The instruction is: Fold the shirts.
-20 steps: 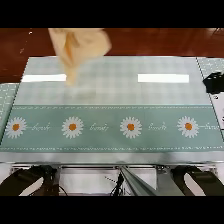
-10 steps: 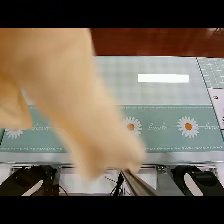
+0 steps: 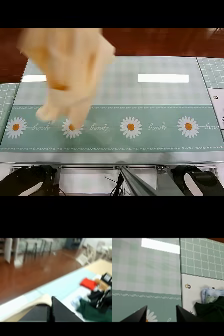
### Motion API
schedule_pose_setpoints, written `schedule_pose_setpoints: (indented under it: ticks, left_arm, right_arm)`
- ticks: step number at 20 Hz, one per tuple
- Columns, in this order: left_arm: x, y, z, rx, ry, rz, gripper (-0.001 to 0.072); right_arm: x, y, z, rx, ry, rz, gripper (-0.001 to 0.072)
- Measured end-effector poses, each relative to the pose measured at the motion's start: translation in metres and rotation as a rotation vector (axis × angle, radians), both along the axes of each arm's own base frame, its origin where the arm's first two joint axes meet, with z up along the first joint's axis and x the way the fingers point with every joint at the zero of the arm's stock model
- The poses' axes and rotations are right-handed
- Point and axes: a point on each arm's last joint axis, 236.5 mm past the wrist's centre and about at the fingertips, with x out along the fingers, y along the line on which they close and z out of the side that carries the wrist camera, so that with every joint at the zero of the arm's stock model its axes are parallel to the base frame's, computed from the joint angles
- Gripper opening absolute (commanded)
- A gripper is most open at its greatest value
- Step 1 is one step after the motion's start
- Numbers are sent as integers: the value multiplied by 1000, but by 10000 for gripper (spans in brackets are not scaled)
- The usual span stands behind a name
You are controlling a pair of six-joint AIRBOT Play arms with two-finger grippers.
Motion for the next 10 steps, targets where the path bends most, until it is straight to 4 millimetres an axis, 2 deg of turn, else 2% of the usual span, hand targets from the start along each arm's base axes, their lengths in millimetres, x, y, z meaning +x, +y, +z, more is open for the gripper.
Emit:
schedule_pose_setpoints:
  ticks: [2, 5, 8, 10]
  left_arm:
    - [13, -51, -49, 67, 99, -79, 17]
    - [11, -135, -149, 214, 261, -213, 17]
    - [-15, -204, -254, 358, 402, -330, 16]
    - [-36, -233, -312, 433, 480, -386, 21]
  right_arm:
    - [0, 0, 0, 0, 0, 0, 435]
    - [0, 0, 0, 0, 1, -1, 435]
    - [-1, 0, 0, -1, 2, -1, 435]
    - [-1, 0, 0, 0, 2, -1, 435]
